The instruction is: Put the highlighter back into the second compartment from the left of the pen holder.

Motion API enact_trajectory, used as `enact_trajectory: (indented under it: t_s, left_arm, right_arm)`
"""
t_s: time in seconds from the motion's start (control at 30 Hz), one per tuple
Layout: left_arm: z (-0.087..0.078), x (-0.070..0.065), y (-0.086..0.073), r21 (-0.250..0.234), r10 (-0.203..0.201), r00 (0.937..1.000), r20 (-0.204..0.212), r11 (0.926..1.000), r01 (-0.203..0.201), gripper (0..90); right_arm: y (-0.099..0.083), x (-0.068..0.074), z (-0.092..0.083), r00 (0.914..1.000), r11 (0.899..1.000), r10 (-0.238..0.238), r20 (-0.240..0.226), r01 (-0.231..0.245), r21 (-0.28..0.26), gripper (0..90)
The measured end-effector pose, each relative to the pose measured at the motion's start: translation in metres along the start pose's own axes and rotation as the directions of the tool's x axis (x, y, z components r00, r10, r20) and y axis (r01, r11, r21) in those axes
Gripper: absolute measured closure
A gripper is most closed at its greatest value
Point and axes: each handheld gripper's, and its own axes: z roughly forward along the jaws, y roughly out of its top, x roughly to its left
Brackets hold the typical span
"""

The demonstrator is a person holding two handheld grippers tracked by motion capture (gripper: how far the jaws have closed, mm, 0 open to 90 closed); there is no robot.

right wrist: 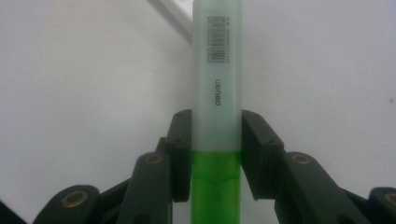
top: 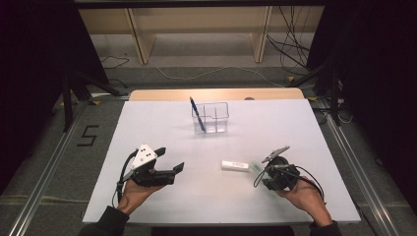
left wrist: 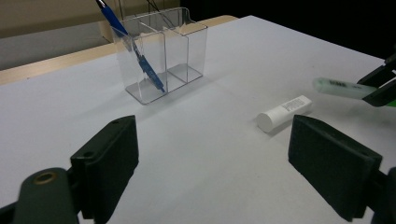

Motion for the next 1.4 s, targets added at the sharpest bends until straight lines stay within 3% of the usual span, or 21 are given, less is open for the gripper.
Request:
enact_trajectory:
  t_s: [0.2, 0.4, 0.57, 0.67, 0.87, 0.9, 1.07, 1.2, 1.3, 1.33, 1.4]
  left_arm:
    - [0.000, 0.001, 0.001, 0.008, -0.005, 1.0000, 0.007, 1.0000, 0.005, 15.7]
    - [0.003, 0.002, 0.003, 0.049, -0.022, 0.9983, 0.054, 0.9986, 0.019, 15.7]
    - [0.007, 0.001, 0.007, 0.086, -0.028, 0.9947, 0.099, 0.9961, 0.019, 15.6]
    - [0.007, 0.000, 0.011, 0.106, -0.030, 0.9916, 0.126, 0.9943, 0.017, 15.7]
    - [0.012, -0.006, 0.019, 0.143, -0.023, 0.9875, 0.156, 0.9898, 0.000, 16.0]
    - [0.013, -0.007, 0.020, 0.151, -0.016, 0.9868, 0.161, 0.9885, -0.009, 16.1]
    - [0.019, -0.012, 0.030, 0.192, 0.006, 0.9805, 0.196, 0.9804, -0.044, 16.3]
    - [0.026, -0.014, 0.038, 0.238, 0.021, 0.9749, 0.221, 0.9685, -0.075, 16.4]
    - [0.031, -0.016, 0.045, 0.280, 0.028, 0.9692, 0.245, 0.9549, -0.098, 16.5]
    - [0.032, -0.017, 0.046, 0.289, 0.029, 0.9686, 0.247, 0.9519, -0.102, 16.6]
    - [0.035, -0.019, 0.050, 0.302, 0.036, 0.9646, 0.261, 0.9460, -0.117, 16.9]
  right_arm:
    - [0.007, 0.017, -0.012, 0.9926, 0.989, -0.118, 0.030, 0.120, -0.081, 67.2]
    - [0.014, 0.039, -0.014, 0.9657, 0.956, -0.247, 0.082, 0.256, -0.142, 67.1]
    - [0.017, 0.052, -0.013, 0.9318, 0.917, -0.338, 0.133, 0.357, -0.176, 67.2]
    - [0.018, 0.058, -0.013, 0.9056, 0.888, -0.392, 0.162, 0.418, -0.190, 67.1]
    - [0.020, 0.068, -0.011, 0.8630, 0.845, -0.461, 0.208, 0.498, -0.197, 67.1]
    - [0.021, 0.069, -0.011, 0.8534, 0.836, -0.476, 0.213, 0.514, -0.192, 67.1]
    - [0.022, 0.077, -0.008, 0.8210, 0.802, -0.519, 0.238, 0.564, -0.198, 67.1]
    - [0.022, 0.084, -0.005, 0.7810, 0.763, -0.554, 0.289, 0.615, -0.200, 67.2]
    - [0.020, 0.091, -0.003, 0.7414, 0.719, -0.579, 0.340, 0.660, -0.217, 67.2]
    - [0.020, 0.093, -0.003, 0.7242, 0.705, -0.587, 0.361, 0.677, -0.211, 67.2]
    - [0.018, 0.098, -0.001, 0.6797, 0.668, -0.613, 0.403, 0.718, -0.196, 67.2]
